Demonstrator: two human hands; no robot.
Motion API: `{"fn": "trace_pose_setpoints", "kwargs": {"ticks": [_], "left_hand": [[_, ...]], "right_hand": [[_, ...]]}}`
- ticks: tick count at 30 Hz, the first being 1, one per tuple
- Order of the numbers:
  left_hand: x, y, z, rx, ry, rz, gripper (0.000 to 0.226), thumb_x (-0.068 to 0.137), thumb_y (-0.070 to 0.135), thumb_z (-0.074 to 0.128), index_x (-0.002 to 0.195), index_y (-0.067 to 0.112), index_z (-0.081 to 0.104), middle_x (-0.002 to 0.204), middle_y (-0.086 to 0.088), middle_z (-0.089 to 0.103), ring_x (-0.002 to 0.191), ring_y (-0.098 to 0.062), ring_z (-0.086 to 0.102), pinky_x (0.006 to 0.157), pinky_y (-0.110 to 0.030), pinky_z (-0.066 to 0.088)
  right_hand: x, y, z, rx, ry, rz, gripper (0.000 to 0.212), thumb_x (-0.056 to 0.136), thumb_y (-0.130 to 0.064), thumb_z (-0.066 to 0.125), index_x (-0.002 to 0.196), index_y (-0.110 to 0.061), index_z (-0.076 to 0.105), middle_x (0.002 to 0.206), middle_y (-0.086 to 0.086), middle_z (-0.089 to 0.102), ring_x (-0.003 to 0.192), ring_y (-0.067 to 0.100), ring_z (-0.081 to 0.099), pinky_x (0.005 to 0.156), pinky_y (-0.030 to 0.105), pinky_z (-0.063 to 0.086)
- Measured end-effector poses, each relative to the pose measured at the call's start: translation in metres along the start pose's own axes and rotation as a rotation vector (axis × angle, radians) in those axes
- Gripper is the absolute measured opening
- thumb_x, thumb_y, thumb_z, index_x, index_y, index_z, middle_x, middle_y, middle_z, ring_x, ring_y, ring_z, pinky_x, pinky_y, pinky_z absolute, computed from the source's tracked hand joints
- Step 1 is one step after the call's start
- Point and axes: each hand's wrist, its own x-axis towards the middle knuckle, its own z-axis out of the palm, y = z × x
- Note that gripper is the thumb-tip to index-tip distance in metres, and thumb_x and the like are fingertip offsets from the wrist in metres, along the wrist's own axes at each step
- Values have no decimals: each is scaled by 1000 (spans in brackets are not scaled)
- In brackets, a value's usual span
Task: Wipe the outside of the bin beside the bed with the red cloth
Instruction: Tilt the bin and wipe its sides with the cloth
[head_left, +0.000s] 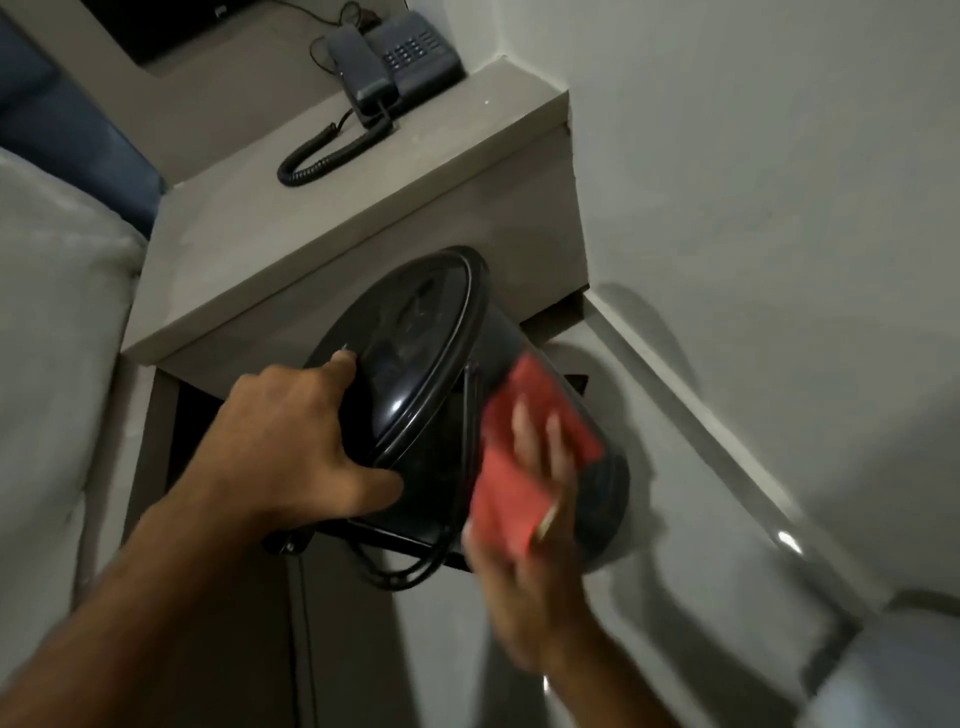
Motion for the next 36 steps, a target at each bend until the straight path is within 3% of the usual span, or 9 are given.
{"fn": "trace_pose_setpoints", "kwargs": {"ticks": [3, 8, 10, 13, 19, 22, 27, 31, 36], "left_hand": [[4, 0, -5, 43, -52, 56, 73, 48, 70, 59, 91, 12, 63, 41, 14, 42, 33, 2, 43, 35, -6, 25], [2, -25, 5, -70, -35, 67, 65, 53, 71, 55, 90, 19, 63, 46, 4, 53, 38, -9, 55, 33, -13, 41], [3, -35, 11, -167, -42, 43, 60, 53, 71, 57, 86, 21, 62, 50, 2, 58, 58, -1, 64, 48, -10, 48], [1, -41, 16, -210, -74, 15, 56, 52, 69, 58, 87, 25, 63, 56, 5, 64, 62, 4, 65, 41, -16, 48], [-12, -54, 24, -172, -48, 0, 50, 52, 63, 62, 85, 26, 64, 53, 3, 64, 63, -5, 65, 45, -26, 47], [-14, -51, 26, -151, -41, -27, 49, 51, 65, 61, 81, 27, 63, 53, 4, 63, 46, -11, 61, 43, -31, 50], [-11, -40, 19, -143, -82, -47, 46, 50, 67, 55, 77, 30, 58, 53, 5, 60, 47, -7, 59, 42, -18, 41], [-16, -45, 21, -159, -89, -67, 52, 51, 66, 55, 81, 25, 61, 57, 4, 63, 50, -8, 60, 46, -29, 49], [-26, -44, 27, -220, -10, -81, 62, 52, 60, 56, 91, 12, 62, 60, 3, 66, 50, -13, 63, 48, -37, 54]], "right_hand": [[-65, 43, 26, -547, -40, -343, 71, 91, -52, 54, 156, -33, 31, 173, -6, 2, 158, 39, -2, 108, 74, 27], [-12, 21, 29, -639, 67, -519, 69, 89, -55, 54, 153, -36, 40, 173, -8, 4, 159, 36, 3, 122, 65, 2], [8, 2, 32, -611, 69, -577, 65, 88, -53, 60, 150, -37, 47, 171, -7, 18, 158, 34, 12, 121, 66, 4], [18, -1, 32, -635, 78, -628, 43, 94, -44, 58, 136, -36, 62, 166, -7, 34, 158, 30, 17, 122, 64, 10], [-60, 65, -11, -773, 273, -111, 60, 98, -43, 37, 156, -28, 35, 173, 2, 11, 157, 41, 9, 113, 66, 29], [-38, 58, -17, -611, 424, 204, 64, 91, -40, 51, 150, -15, 47, 166, 15, 30, 149, 53, 25, 111, 68, 32], [-9, -2, 43, -656, 185, -239, 85, 82, -57, 56, 159, -33, 31, 171, 3, 21, 156, 44, 12, 123, 64, 8], [-23, 32, 29, -816, 88, -608, 67, 81, -55, 67, 144, -40, 51, 167, -8, 28, 158, 32, 11, 124, 58, 14], [-24, 57, -15, -689, 243, -185, 77, 84, -51, 56, 157, -37, 32, 165, 6, 33, 153, 40, 26, 116, 63, 25]]}}
